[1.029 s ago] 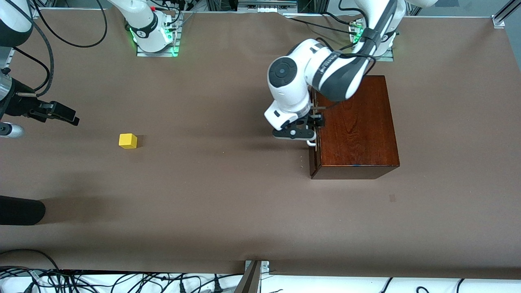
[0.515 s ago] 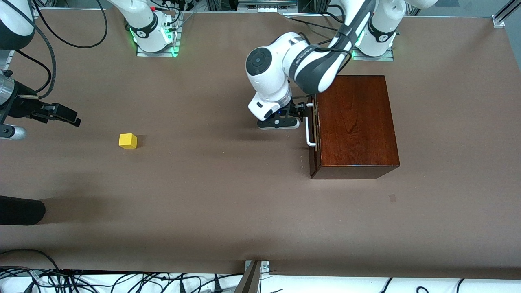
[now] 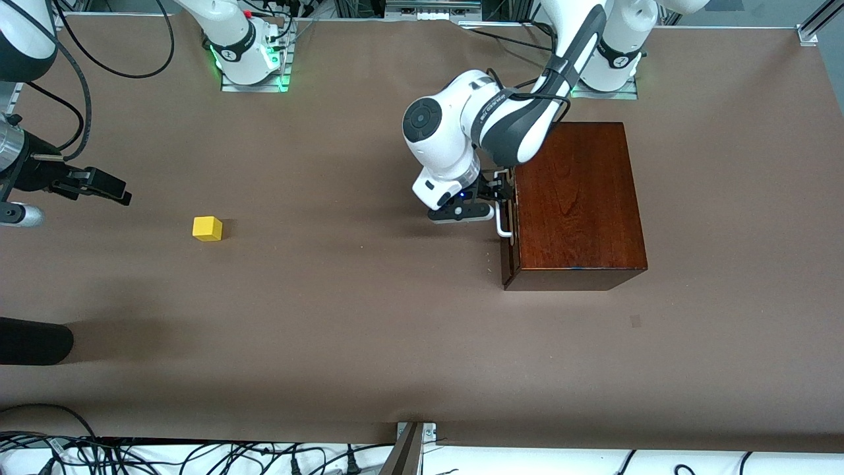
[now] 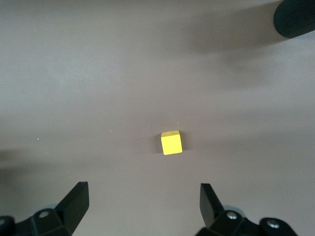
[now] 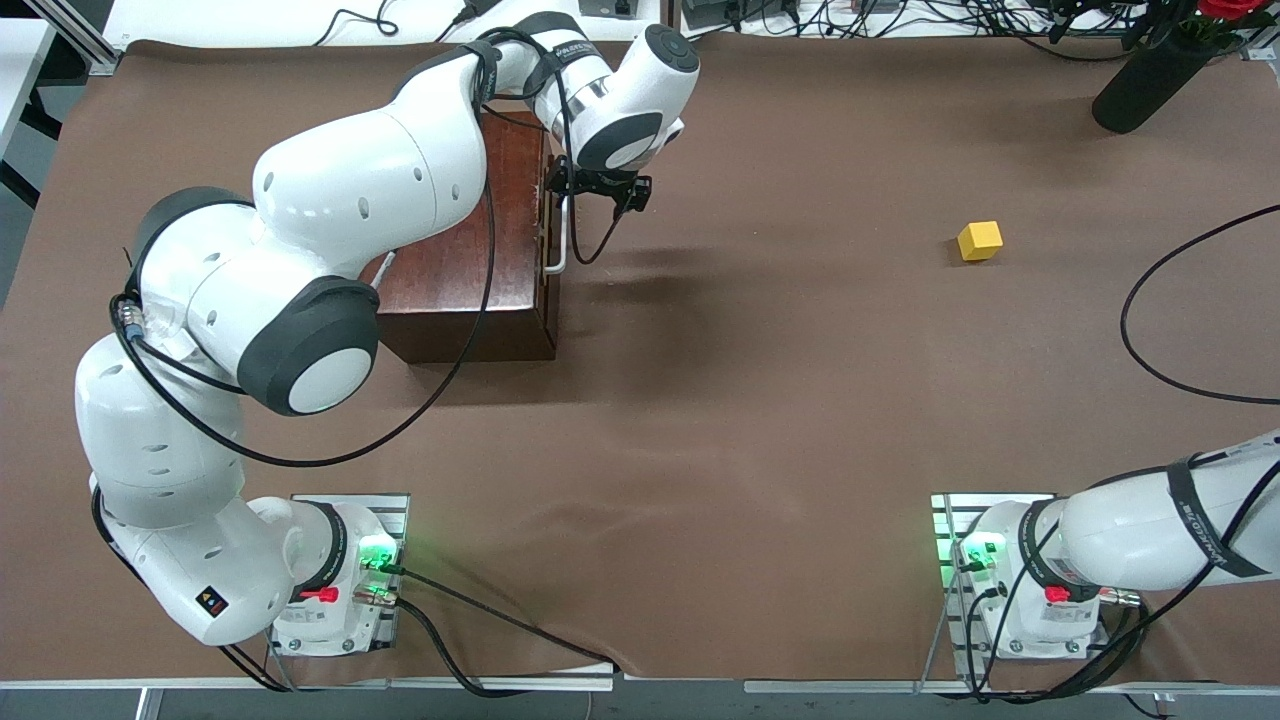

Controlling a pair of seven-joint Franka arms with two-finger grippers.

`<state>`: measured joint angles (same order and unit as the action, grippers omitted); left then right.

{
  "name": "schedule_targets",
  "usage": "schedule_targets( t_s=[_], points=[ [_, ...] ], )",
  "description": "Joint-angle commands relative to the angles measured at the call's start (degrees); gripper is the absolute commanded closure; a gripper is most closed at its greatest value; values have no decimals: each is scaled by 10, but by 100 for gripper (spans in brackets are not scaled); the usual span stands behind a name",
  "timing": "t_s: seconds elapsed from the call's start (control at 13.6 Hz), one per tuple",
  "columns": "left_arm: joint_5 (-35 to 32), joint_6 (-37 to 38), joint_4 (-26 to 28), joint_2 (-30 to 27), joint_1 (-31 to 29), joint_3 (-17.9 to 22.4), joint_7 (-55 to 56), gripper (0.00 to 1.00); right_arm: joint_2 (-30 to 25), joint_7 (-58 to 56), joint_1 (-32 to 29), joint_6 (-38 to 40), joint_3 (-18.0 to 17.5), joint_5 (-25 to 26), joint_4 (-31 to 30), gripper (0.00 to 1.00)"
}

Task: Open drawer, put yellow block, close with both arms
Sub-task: 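Reach the left gripper over the box to the drawer handle, then grasp the white drawer handle with the left gripper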

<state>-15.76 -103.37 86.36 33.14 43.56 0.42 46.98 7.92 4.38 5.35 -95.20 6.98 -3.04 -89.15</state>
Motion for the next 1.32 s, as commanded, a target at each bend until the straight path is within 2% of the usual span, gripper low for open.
schedule_targets(
  t_s=[0.0, 1.25],
  points=[
    [-21, 8, -5, 9, -3, -1, 0, 0, -1, 3, -2, 7, -3, 1, 3, 0],
    [9, -23, -5, 35, -4, -4, 46, 0, 3, 2, -3, 9, -3, 1, 2, 0]
  ],
)
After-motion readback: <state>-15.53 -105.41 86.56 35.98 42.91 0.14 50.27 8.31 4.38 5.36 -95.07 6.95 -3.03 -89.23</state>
